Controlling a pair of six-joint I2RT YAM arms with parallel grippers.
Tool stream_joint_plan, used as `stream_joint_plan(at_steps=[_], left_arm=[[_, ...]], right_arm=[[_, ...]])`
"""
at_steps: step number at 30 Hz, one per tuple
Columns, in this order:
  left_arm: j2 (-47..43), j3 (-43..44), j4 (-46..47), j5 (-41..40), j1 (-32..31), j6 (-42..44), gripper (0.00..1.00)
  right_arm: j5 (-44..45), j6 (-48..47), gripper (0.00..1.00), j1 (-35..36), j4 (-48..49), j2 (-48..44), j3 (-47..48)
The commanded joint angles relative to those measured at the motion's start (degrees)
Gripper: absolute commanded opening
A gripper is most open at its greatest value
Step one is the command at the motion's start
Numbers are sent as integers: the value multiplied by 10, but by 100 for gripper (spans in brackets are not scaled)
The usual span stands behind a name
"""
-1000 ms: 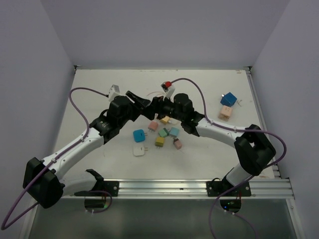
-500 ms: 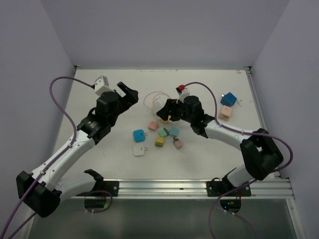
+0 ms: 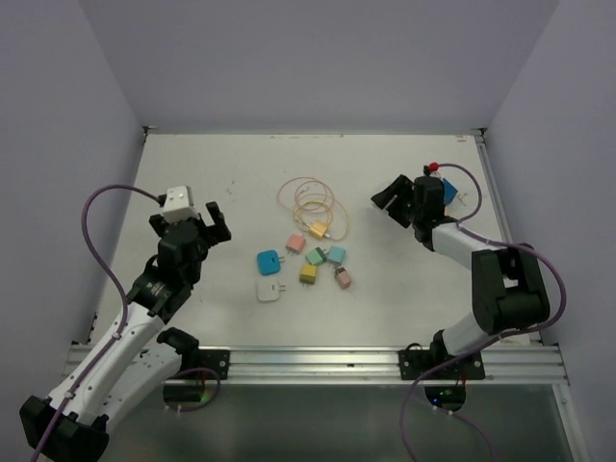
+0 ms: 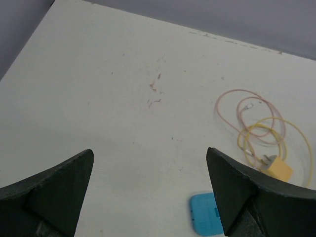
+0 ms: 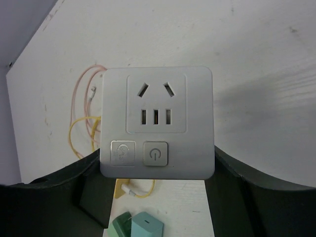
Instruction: Pull the plug off the socket
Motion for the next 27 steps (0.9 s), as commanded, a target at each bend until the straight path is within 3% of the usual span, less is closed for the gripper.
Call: stream_joint_plan(at_steps=[1,10,16,20,23,27], left_arm=[[-33,-52,59,-38,4,65,99],[-12,-46,71,-58,8,96,100],[-21,-51,77,-63,9,101,99],[-22,-51,78,-62,9,100,99],[-21,-51,78,-60,10,100,100],[-23,-51,78,-60,10,100,99]], right_arm=[[14,59,0,-17,4,27,17],[84,136,2,-49,-31,69,33],[94,182,32,-64,-43,80,33],[95,191,65,-64,-53,67,26],[95,194,80,-64,-64,47,20],[95,202,87,-64,-82,23,10]])
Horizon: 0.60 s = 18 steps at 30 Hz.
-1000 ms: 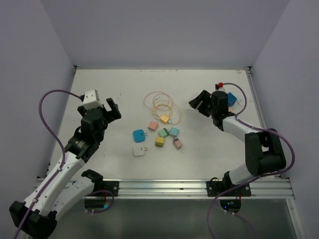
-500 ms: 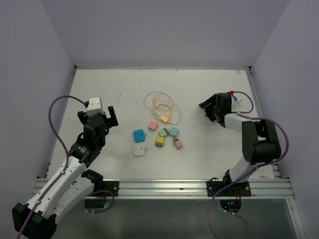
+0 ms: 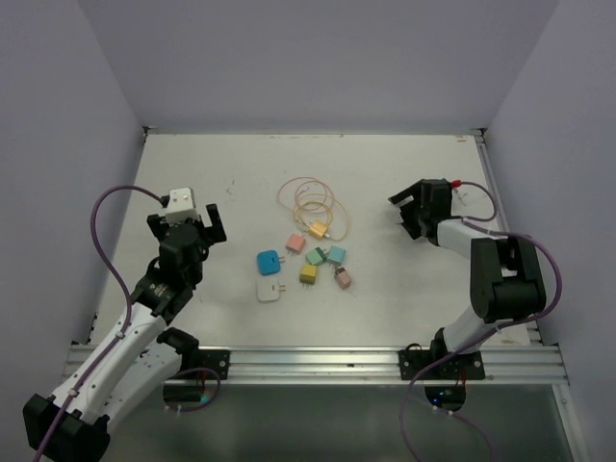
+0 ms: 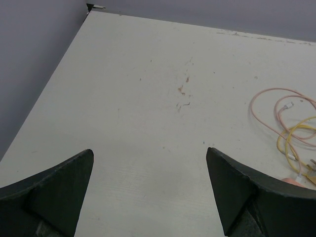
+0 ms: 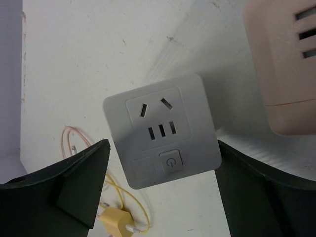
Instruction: Pull the plug off the socket
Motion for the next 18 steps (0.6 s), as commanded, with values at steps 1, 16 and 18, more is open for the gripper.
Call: stream_joint_plan(at_steps=[1,16,18], left_arm=[[-7,4,31,-11,4,7,100],[-49,6,14,-8,4,-1,99],[-64,6,8,-7,4,-4,99]], right_arm=[[17,22,88,-1,-23,-44,-5],[38,-13,89,-1,-133,-224,-71],[40,-28,87,-2,-148,-249,-73]])
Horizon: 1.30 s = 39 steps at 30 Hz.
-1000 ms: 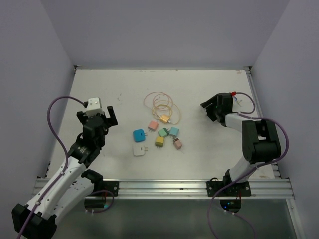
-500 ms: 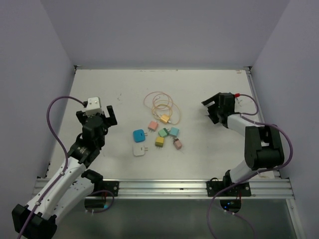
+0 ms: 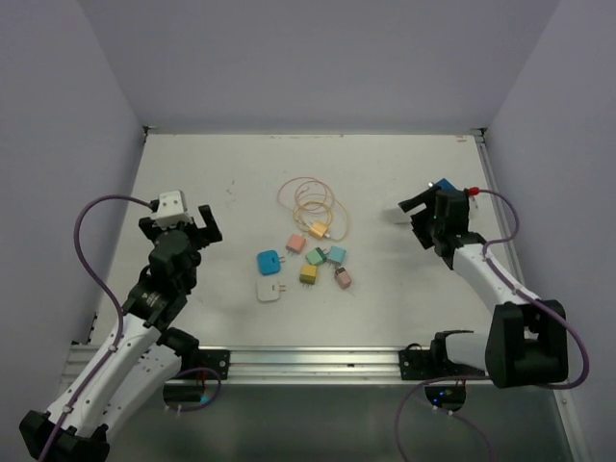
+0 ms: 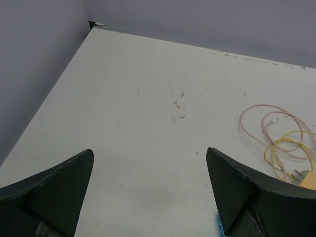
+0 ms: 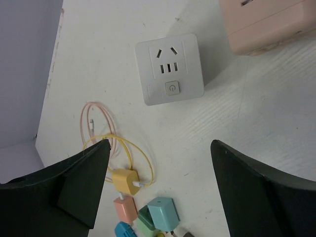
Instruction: Pull the plug off the socket
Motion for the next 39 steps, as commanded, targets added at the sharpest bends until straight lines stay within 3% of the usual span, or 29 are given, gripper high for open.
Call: stream_joint_plan(at_steps=[1,8,13,21,28,33,39], left_arm=[[-24,6,7,-8,3,-5,99],[-81,6,-8,-9,3,-17,100],[-121,26,-56,-10,3,-56,100],[-135,173,-252,30,3,-82,100],[-134,289,-350,21,3,-58,100],[-172,279,-333,24,3,-1,100],[-205,253,-330,20,3,-9,100]], right_arm=[[24,-46,86,-2,-52,-62,-6],[65,-178,88,-1,-184,-213,56],[82,-284,98,-1,-291,-322,121],[183,-426,99,13,-422,-437,259],[234,-503,99,69,-430,-515,281],[239,-529,99,86,-403,-572,239],[240,-548,99,98,-365,-617,177]])
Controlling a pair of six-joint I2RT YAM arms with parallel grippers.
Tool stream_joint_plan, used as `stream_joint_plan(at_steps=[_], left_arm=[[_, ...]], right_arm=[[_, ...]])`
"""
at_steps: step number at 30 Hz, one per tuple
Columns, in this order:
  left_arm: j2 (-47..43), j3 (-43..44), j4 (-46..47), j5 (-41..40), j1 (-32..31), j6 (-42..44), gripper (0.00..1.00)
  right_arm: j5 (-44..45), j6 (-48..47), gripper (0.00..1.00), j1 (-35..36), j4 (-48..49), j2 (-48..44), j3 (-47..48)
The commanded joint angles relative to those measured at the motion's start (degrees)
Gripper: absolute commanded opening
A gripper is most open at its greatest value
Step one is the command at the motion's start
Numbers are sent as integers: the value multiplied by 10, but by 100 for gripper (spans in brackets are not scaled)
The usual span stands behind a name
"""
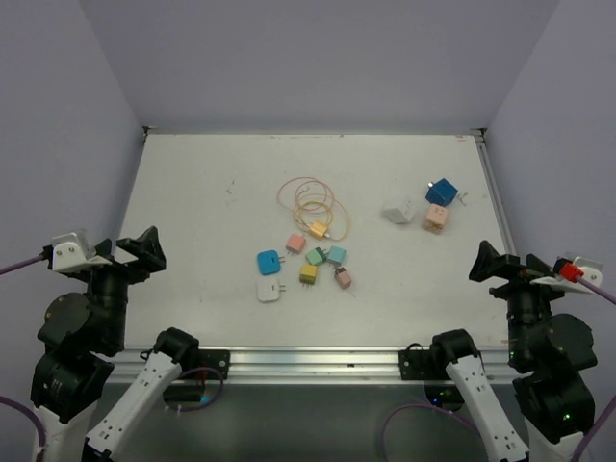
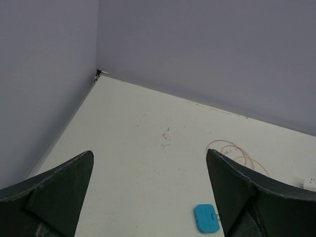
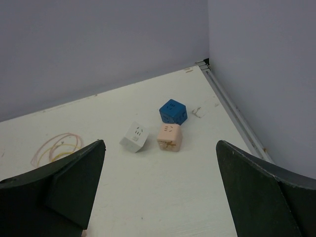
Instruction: Pull the plug off the socket
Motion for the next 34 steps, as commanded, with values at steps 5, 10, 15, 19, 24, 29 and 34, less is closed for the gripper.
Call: stream_joint_plan(at_steps=[5,10,15,19,24,29,34], left_arm=[[-30,-34,-6,-13,3,-1,100],[-50,-55,12,-26,3,-9,100],[-50,-67,27,-40,3,-15,100],[-43,-74,32,-40,3,-21,100],[-38,-83,45,-42,3,-27,99],[-35,-90,50,-36,3,-32,99],[-29,-97,55,-34,3,-34,99]], right_arm=[[20,-32,99,9,49,-14,-52],[27,-40,99,10,69,-40,-88],[33,-47,99,12,72,-54,-99],[38,-49,99,12,76,-63,-106],[36,-49,99,14,78,-64,-110],[28,-47,99,13,83,-64,-114],[16,-47,99,13,91,-63,-121]])
